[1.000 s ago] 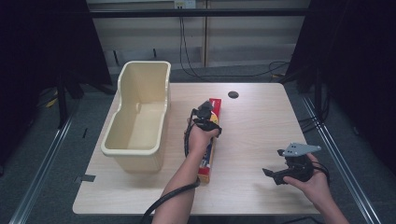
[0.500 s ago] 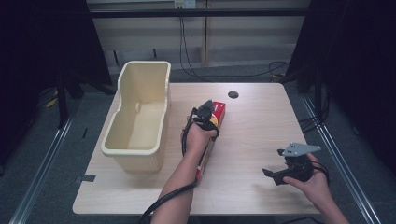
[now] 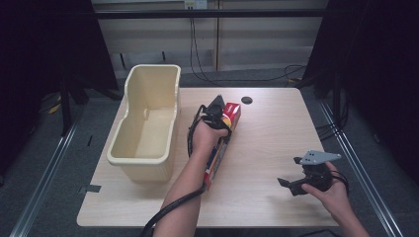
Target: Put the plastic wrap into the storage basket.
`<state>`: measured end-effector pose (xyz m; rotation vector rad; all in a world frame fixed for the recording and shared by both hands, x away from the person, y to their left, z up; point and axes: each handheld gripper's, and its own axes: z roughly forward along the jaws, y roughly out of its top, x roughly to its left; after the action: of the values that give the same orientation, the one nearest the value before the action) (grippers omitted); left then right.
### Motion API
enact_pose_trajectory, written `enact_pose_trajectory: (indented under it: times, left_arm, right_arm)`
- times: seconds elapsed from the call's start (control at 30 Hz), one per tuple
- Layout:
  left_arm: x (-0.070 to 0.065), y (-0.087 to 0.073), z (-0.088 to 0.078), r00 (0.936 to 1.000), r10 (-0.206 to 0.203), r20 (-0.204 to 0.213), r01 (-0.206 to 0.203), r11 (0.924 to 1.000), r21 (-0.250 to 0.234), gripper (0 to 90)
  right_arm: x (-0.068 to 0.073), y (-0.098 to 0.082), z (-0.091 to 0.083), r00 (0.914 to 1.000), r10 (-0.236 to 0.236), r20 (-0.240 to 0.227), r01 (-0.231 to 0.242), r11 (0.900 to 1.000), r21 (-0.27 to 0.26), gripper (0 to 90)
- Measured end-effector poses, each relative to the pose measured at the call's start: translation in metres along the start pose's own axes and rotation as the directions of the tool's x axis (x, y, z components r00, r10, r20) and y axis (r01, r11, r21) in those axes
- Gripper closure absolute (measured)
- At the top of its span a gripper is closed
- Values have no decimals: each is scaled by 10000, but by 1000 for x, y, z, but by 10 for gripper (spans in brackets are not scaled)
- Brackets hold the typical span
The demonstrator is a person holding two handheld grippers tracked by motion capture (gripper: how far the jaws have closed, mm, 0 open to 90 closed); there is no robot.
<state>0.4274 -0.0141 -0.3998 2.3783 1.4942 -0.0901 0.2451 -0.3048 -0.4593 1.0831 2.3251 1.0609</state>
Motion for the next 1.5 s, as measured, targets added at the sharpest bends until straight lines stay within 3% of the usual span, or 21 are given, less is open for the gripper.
enact_pose_trajectory:
  times: [0.13,0.47,0.63,0.9,0.93,1.07,1.5]
  left_arm:
    - [-2,3,-13,9997,245,-32,-245,9996,139,411]
    - [-4,8,-48,9996,289,7,-289,9994,194,410]
    - [1,10,-65,9999,128,65,-129,9997,214,410]
    - [9,10,-86,9996,-234,-132,235,9997,109,410]
    - [10,10,-88,9996,-127,-247,130,9999,112,409]
    - [13,9,-98,9987,-432,-272,433,9990,59,410]
    - [18,9,-128,9966,-630,-525,627,9980,-85,409]
  right_arm:
    - [0,0,0,9999,70,-125,-70,10000,8,25]
    - [-2,0,0,9998,142,-105,-142,9999,19,21]
    - [-2,0,0,9999,142,-97,-142,9999,5,21]
    - [-2,0,1,9999,104,-83,-104,9999,44,21]
    - [-2,0,1,9999,104,-71,-103,9999,45,21]
    - [-1,1,0,9999,90,-81,-90,9999,62,21]
    - [0,1,1,9999,39,-135,-39,10000,31,21]
